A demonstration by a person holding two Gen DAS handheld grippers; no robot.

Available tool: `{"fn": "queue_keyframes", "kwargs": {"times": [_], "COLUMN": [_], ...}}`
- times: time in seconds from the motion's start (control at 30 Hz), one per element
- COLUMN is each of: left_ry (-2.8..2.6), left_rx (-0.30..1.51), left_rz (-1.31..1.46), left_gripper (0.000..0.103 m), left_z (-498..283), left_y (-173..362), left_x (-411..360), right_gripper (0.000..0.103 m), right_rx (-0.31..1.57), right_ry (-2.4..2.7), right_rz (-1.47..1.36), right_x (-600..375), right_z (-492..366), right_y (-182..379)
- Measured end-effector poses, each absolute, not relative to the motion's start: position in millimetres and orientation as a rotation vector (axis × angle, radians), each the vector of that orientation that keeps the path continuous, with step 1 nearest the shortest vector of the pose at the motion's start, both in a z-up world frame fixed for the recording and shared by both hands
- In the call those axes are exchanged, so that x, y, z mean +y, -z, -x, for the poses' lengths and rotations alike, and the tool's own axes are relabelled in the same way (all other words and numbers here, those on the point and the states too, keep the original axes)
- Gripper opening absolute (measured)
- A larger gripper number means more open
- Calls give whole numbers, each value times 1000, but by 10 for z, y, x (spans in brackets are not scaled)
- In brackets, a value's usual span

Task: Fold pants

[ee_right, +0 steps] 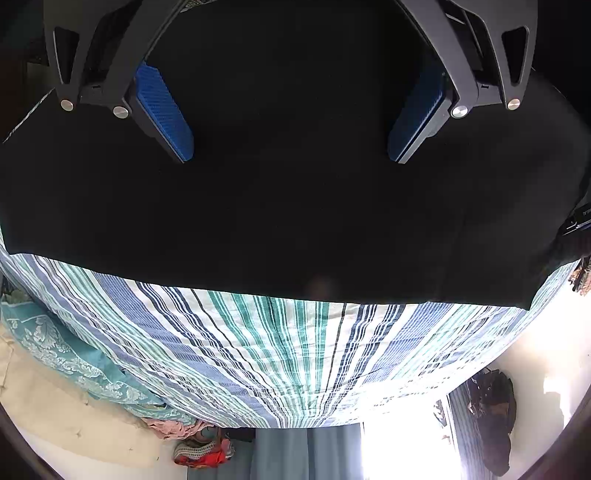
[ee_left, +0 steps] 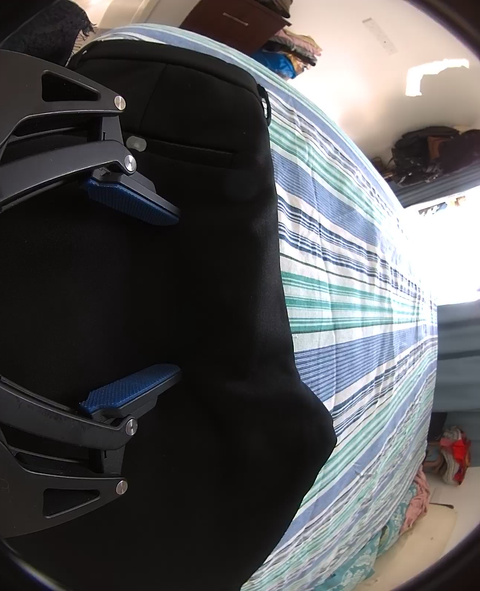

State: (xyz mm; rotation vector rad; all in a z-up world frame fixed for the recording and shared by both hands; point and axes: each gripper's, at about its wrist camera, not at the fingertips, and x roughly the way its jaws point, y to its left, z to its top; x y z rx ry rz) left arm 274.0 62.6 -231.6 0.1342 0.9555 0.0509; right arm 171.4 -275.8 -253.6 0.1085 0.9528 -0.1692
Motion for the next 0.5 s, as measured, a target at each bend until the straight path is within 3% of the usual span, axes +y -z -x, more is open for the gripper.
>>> {"fn": "queue_keyframes", "kwargs": {"times": [0.37,0.5], "left_ry": [-49,-49], "left_rx": [956,955], "left_rz": [-135,-138], "left_gripper": [79,79], "left_z": [-2743,-2740], "left_y": [2316,2316], "left_x": [630,626], "right_gripper": [103,102], "right_rx": [934,947], "right_ry": [156,113], "right_rz": [-113,-284], "right_x": [-2785,-3213], "right_z": [-1740,-1789], "right_y": [2486,2247]}}
